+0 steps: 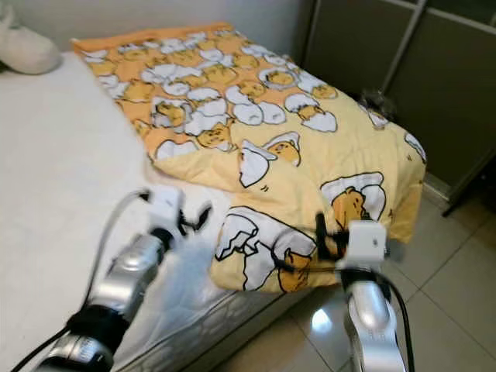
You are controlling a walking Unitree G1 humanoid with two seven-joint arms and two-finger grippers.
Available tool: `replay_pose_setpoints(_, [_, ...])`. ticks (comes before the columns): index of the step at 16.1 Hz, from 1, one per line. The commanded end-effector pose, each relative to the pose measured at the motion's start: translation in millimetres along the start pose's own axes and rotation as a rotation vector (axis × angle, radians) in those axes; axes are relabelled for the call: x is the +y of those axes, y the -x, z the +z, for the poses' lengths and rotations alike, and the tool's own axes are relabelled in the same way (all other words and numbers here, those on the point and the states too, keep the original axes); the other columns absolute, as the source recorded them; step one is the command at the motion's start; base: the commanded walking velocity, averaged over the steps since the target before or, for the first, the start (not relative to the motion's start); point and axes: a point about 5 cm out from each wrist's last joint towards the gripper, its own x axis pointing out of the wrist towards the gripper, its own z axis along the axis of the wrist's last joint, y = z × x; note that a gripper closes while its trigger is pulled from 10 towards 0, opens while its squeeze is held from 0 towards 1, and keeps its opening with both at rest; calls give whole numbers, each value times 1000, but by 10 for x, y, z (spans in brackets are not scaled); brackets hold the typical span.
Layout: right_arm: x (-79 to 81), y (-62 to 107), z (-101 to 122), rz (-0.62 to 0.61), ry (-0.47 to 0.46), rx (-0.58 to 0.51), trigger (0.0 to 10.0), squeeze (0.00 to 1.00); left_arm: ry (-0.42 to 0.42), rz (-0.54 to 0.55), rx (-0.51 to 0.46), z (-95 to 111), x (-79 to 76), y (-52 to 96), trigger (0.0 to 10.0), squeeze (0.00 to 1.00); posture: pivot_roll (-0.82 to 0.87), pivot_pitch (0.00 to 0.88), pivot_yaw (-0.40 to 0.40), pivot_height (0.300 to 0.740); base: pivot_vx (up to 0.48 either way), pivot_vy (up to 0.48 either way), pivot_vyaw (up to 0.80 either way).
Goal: Clean up the room
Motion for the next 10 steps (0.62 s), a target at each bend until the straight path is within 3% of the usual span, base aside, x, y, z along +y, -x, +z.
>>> replay_pose_setpoints(1, [-26,106,-1,6,-13,20,10000,0,-35,-24,47,-50,-88,-65,10000,0,-161,21,-28,740,0,0,0])
replay_pose_setpoints(2, [-38,170,-26,12,-11,38,10000,0,-35,-34,63,-76,-113,-78,10000,0,-168,30,-27,740,0,0,0])
replay_pose_setpoints(5, [-157,623,-213,19,8,157,10000,0,-75,-89,180,-298,-220,-82,10000,0,-246,94,4,740,0,0,0])
replay_pose_setpoints(10, [-161,898,-225,-31,-4,204,10000,0,-95,-81,226,-442,-208,-42,10000,0,-314,100,40,740,0,0,0])
